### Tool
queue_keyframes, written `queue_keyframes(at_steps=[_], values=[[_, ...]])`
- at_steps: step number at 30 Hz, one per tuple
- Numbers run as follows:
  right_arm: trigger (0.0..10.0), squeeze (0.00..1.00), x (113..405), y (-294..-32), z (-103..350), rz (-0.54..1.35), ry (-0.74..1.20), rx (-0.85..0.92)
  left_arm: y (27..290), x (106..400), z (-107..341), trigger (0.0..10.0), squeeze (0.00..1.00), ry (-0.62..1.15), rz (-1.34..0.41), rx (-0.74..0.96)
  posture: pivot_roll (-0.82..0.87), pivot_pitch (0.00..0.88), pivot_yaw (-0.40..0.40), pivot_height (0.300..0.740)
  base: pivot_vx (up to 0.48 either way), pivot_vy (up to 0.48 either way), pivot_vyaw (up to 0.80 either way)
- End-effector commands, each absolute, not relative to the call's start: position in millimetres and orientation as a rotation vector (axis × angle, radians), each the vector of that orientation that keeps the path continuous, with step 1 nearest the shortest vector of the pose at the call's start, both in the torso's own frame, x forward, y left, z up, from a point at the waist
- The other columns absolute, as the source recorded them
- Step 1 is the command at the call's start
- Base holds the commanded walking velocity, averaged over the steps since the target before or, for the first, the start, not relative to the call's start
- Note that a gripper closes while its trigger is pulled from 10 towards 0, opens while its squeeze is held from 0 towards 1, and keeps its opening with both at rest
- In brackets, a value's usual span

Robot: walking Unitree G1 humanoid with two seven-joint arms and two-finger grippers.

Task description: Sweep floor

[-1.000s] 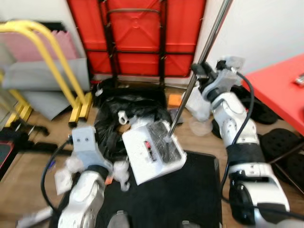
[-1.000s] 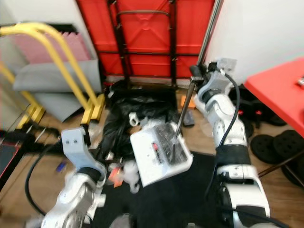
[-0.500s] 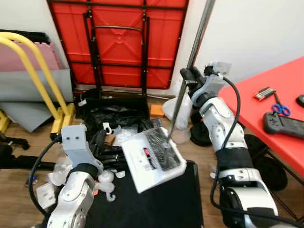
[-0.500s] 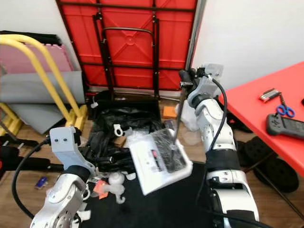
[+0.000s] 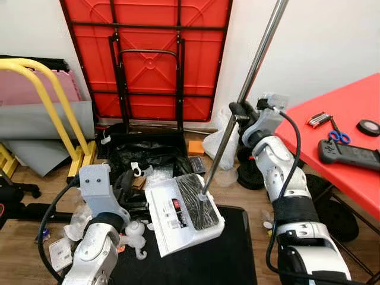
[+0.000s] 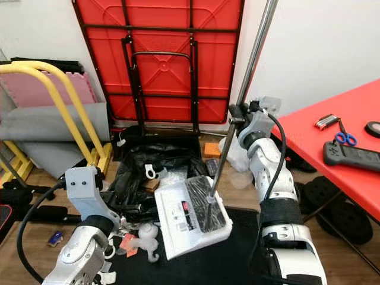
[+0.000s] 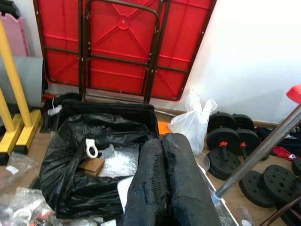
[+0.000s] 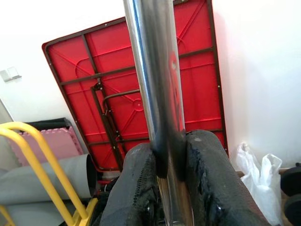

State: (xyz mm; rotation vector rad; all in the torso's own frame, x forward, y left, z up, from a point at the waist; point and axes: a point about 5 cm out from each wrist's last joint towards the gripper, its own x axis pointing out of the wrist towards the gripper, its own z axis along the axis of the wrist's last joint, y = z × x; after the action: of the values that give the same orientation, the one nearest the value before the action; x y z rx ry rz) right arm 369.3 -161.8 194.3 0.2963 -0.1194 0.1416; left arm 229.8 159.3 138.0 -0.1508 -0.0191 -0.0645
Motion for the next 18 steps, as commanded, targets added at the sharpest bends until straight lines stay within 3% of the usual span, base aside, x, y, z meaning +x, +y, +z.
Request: queue_keyframes(at_steps=[1,6,10,14,18], values=[[10.0,0.00,368.6,-162.1,208.8,0.146,-0.186,0.322,161.3,227.7,138.4,10.0,0.00,-0.026,-0.080,-0.136,-0.03,0.000,-0.053,0.740,0.311,0.000,0.77],[10.0,0.00,368.3,-162.8,208.5,0.141,-0.184,0.344,161.6,227.1,138.2,10.0,0.00,-0.027,-0.081,-0.134,-0.03,0.000,-0.053,0.740,0.311,0.000,0.71],[10.0,0.00,369.5,-166.1,212.2,0.128,-0.195,0.354,160.8,226.5,138.3,10.0,0.00,-0.027,-0.086,-0.136,-0.03,0.000,-0.054,0.740,0.309,0.000,0.00],[10.0,0.00,369.3,-167.0,213.4,0.131,-0.202,0.354,160.5,226.1,138.3,10.0,0.00,-0.028,-0.090,-0.136,-0.03,0.000,-0.052,0.740,0.317,0.000,0.80],[10.0,0.00,369.2,-166.2,213.3,0.131,-0.201,0.392,160.2,225.5,138.4,10.0,0.00,-0.029,-0.094,-0.137,-0.03,0.000,-0.052,0.740,0.322,0.000,0.00]])
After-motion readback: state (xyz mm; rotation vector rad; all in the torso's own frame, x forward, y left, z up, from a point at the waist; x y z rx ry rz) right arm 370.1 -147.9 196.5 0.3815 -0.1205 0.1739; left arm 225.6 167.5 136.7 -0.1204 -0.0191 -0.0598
